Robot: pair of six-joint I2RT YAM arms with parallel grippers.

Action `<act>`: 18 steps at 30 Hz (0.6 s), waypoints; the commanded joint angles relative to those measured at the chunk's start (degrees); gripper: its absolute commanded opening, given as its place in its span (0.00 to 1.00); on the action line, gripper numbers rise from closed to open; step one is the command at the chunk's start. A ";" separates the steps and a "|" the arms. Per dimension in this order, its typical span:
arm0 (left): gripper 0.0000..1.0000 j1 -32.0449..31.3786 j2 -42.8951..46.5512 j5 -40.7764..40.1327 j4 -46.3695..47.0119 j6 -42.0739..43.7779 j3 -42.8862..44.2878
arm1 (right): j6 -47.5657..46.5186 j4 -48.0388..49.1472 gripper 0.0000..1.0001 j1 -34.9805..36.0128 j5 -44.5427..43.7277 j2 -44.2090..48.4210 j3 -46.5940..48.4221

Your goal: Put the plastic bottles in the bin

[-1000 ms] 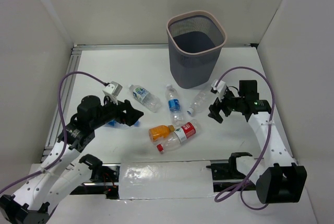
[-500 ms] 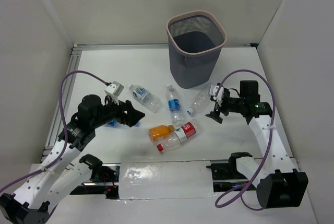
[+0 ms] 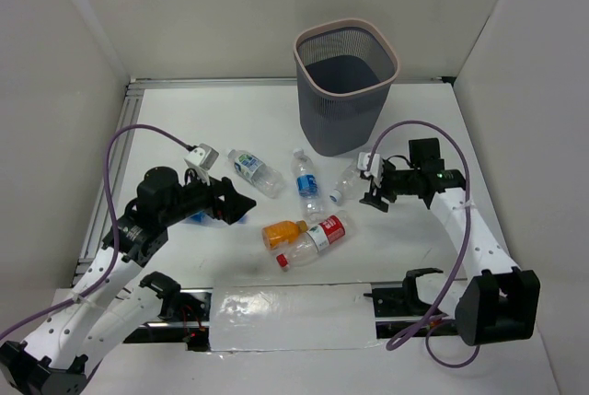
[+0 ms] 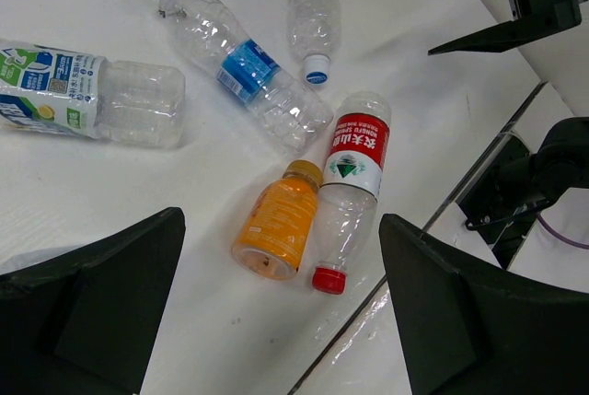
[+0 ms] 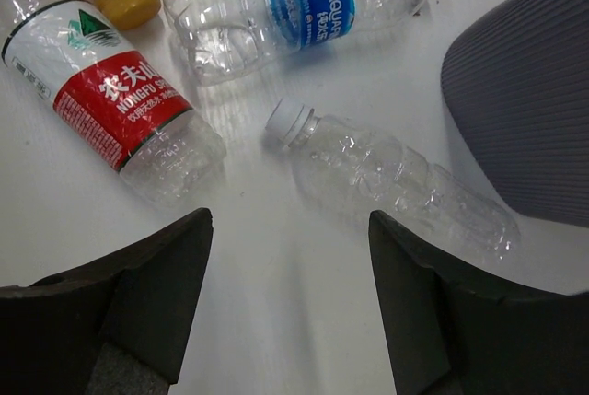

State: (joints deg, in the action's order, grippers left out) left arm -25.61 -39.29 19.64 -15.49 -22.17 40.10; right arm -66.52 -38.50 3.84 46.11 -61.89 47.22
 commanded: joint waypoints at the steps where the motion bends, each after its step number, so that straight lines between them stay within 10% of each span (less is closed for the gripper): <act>1: 1.00 -0.15 0.09 1.37 1.60 1.78 2.53 | -3.00 2.38 0.75 1.44 -2.60 -1.56 0.77; 18: 1.00 -0.15 -4.22 1.28 -0.07 1.78 3.06 | -13.53 10.64 0.94 17.78 -23.61 -13.78 1.29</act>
State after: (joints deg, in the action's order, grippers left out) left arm -25.61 -43.38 19.81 -16.36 -22.17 40.64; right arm -75.92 -30.24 19.64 24.93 -73.45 47.24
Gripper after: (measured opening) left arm 0.997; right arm 0.938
